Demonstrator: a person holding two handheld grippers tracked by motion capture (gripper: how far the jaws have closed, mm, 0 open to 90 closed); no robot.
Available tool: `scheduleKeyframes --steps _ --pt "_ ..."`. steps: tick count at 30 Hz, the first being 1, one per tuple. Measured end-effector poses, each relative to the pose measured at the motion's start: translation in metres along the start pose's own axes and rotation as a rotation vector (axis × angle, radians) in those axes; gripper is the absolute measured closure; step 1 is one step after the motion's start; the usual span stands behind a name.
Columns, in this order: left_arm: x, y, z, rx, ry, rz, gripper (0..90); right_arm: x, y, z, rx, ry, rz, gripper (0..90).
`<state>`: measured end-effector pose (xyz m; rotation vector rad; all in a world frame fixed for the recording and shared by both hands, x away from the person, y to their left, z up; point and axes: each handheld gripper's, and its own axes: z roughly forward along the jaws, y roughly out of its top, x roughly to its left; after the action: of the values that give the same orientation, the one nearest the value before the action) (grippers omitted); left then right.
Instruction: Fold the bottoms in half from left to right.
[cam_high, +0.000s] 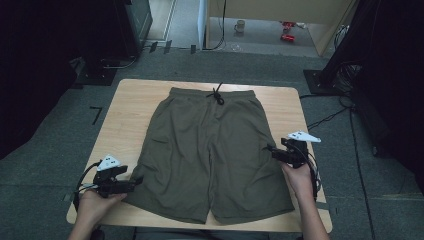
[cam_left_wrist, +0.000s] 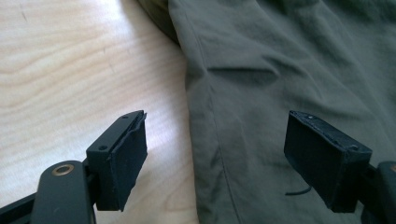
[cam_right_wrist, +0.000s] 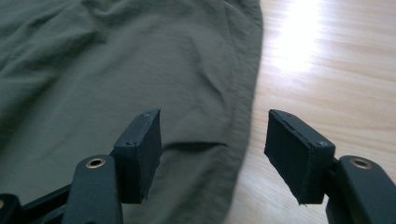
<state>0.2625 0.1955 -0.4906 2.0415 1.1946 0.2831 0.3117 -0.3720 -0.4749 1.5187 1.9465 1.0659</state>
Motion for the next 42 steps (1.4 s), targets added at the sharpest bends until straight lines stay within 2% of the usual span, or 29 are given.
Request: scheduleKeyframes --steps 3,5,10,14,21,27,30,32,37,42 --pt "-0.002 -0.005 0.000 0.010 0.011 0.013 24.9 0.006 0.007 0.001 0.001 0.015 -0.013 35.6" --pt "-0.002 -0.007 0.001 0.007 0.004 0.013 26.1 0.008 0.009 0.002 -0.001 0.016 -0.017 35.6" --pt "-0.004 -0.010 0.006 0.040 -0.004 0.010 30.8 0.016 0.021 0.004 -0.003 0.026 -0.044 35.8" --pt "-0.006 -0.011 0.007 0.047 -0.005 0.022 32.8 0.027 0.030 0.012 0.013 0.040 -0.075 36.0" --pt "-0.007 -0.012 0.007 0.049 -0.014 0.023 36.8 0.047 0.047 0.024 0.028 0.066 -0.117 37.2" --pt "-0.013 -0.016 0.007 0.038 -0.022 0.051 40.0 0.061 0.063 0.034 0.036 0.083 -0.145 38.3" --pt "-0.015 -0.017 0.007 0.033 -0.018 0.055 42.2 0.065 0.068 0.037 0.037 0.084 -0.143 38.0" --pt "-0.016 -0.019 0.007 0.021 -0.017 0.066 43.1 0.070 0.074 0.042 0.034 0.105 -0.124 38.2" --pt "-0.015 -0.019 0.007 0.017 -0.014 0.040 45.8 0.080 0.084 0.049 0.043 0.120 -0.135 38.5" --pt "-0.017 -0.018 0.006 0.036 -0.008 0.039 48.2 0.088 0.091 0.057 0.051 0.128 -0.142 37.7"
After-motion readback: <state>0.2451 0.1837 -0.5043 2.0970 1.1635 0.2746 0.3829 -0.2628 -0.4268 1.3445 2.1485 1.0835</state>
